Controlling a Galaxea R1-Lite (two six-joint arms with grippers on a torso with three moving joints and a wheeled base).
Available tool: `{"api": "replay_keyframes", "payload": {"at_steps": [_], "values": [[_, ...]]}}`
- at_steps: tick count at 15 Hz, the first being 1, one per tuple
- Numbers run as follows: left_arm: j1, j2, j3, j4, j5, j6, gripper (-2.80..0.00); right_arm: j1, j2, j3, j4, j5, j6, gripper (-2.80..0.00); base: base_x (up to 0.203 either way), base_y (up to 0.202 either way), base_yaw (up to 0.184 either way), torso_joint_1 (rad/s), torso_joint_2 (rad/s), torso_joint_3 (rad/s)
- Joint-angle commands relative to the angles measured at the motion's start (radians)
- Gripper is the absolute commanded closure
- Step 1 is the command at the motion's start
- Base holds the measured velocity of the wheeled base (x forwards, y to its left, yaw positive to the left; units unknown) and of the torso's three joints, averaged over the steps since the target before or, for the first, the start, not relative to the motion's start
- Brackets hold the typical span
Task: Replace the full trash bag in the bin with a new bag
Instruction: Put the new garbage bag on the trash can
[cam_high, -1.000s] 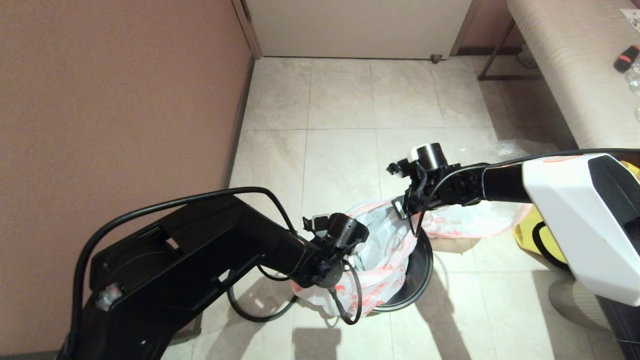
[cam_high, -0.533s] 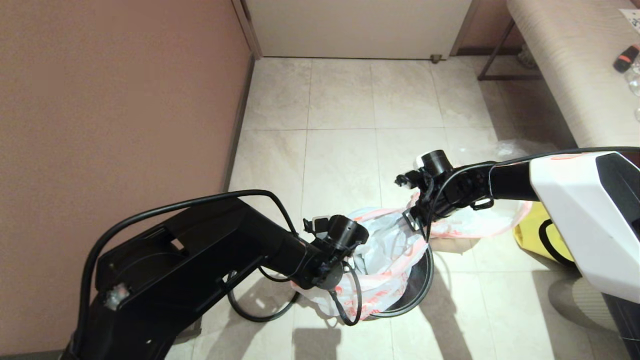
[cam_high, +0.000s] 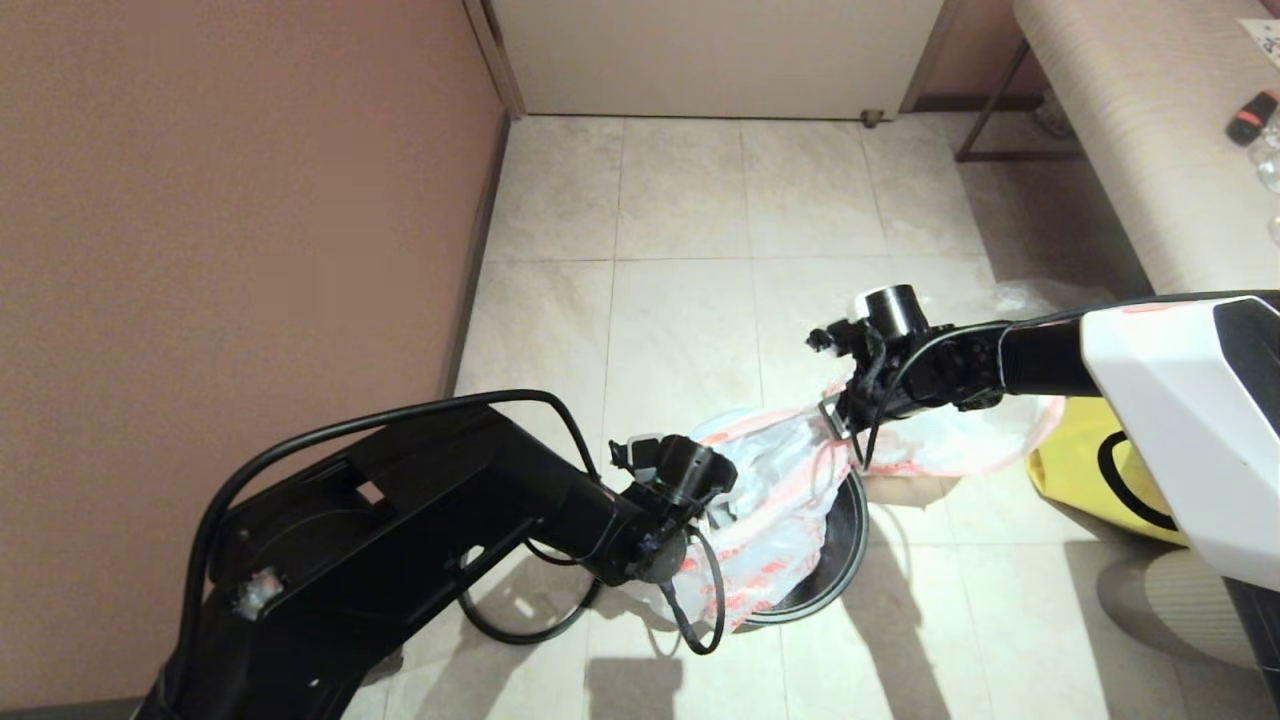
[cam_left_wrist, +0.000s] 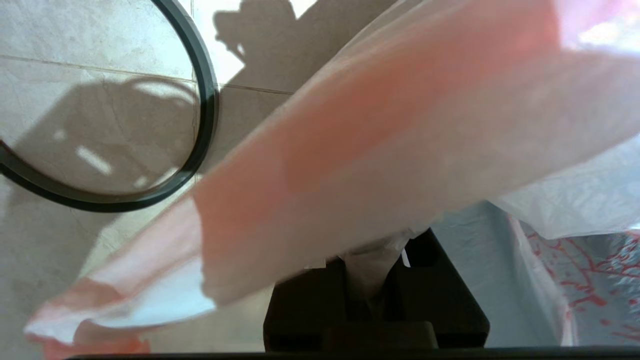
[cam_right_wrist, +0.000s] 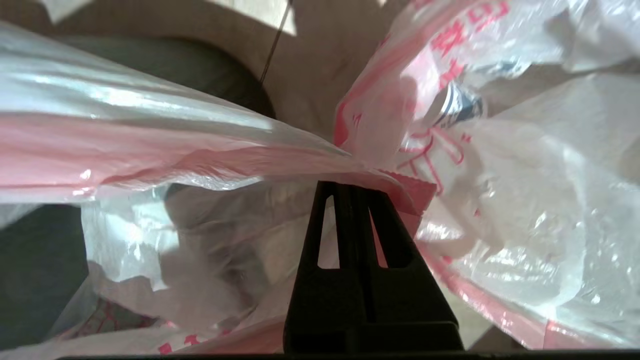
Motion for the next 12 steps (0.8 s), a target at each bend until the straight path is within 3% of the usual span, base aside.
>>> {"api": "replay_keyframes", "payload": {"at_steps": [1,8,9,12], "values": [[-0.004,0.01,0.006,0.001,0.002,-0.003,0.0,-0.002,0.015,-0.002,-0.051,-0.002,-0.001,0.0,0.0,0.0,0.0,0.0,0.0,0.0],[-0.014,0.011,0.032,-0.066,0.003,0.008,0.0,-0.007,0.128,-0.047,-0.137,-0.007,-0.015,0.0,0.0,0.0,0.0,0.0,0.0,0.0],[-0.01,0.013,0.038,-0.09,0.005,0.018,0.0,-0.014,0.141,-0.047,-0.14,-0.012,-0.052,0.0,0.0,0.0,0.0,0.0,0.0,0.0],[0.015,0.015,0.026,-0.123,0.017,0.018,0.0,-0.036,0.115,-0.033,-0.089,-0.014,-0.058,0.0,0.0,0.0,0.0,0.0,0.0,0.0]]}}
